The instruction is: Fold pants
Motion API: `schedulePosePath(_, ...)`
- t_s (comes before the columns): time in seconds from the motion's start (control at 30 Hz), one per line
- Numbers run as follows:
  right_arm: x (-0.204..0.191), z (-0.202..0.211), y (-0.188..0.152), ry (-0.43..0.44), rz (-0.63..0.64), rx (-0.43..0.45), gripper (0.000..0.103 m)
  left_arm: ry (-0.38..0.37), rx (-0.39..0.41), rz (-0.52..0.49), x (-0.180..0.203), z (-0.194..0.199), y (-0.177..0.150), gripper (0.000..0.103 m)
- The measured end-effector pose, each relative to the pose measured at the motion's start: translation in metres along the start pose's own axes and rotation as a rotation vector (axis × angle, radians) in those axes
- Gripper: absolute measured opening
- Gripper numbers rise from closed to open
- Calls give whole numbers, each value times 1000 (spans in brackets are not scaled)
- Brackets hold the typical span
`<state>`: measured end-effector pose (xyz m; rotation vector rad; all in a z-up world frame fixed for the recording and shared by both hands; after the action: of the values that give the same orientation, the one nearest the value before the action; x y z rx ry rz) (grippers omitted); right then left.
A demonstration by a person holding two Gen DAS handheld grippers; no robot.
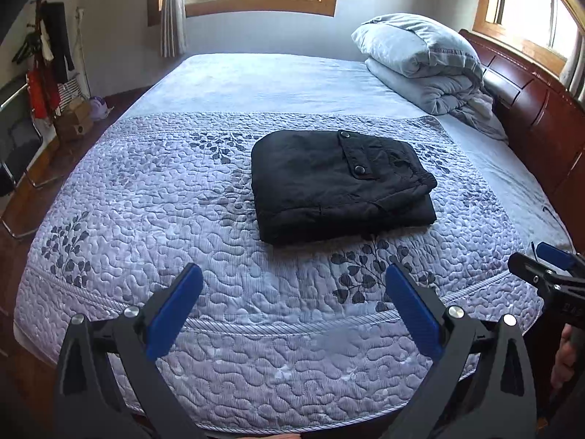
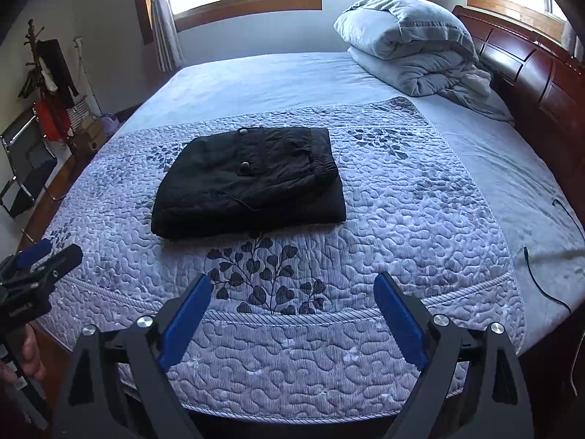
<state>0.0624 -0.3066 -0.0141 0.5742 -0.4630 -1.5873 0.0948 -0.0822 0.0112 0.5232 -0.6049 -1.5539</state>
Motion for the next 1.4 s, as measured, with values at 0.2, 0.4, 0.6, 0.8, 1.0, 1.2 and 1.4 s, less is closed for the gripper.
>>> schedulePosePath(0.2, -3, -5, -4, 9, 0, -17, 91, -5, 10, -8, 1, 3, -1, 100)
schedulePosePath(0.4, -8, -9, -2, 22, 11, -17, 91, -13, 6, 5, -1, 2, 1, 100)
schedulePosePath(0.6, -9, -14, 0, 24, 13, -25, 91, -3, 4, -13, 0, -3, 3, 100)
schedulePosePath(0.8, -6, -18, 0, 20, 5, -33, 92, 10, -3, -30, 2, -9, 5, 100)
schedulePosePath(1.0, -3, -20, 1, 20, 1, -35, 92, 6, -9, -35, 5, -12, 6, 100)
schedulePosePath(1.2, -2, -20, 1, 21, -2, -31, 92, 8, -14, -51, 9, -13, 6, 100)
schedulePosePath(1.4, -1, -20, 0, 18, -4, -31, 92, 12, -12, -58, 9, -13, 6, 100)
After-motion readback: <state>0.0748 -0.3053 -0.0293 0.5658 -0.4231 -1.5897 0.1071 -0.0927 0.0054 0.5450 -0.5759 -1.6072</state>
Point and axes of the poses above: each gripper's, at about its wrist camera, not at the fingertips, and z roughly against the way its jaws point, x to its right, y to its top, the point moved 1 cm from there along -z, roughly the way its jaws point, and after that the axes turned 4 degrees about y, right-handed, at the moved point
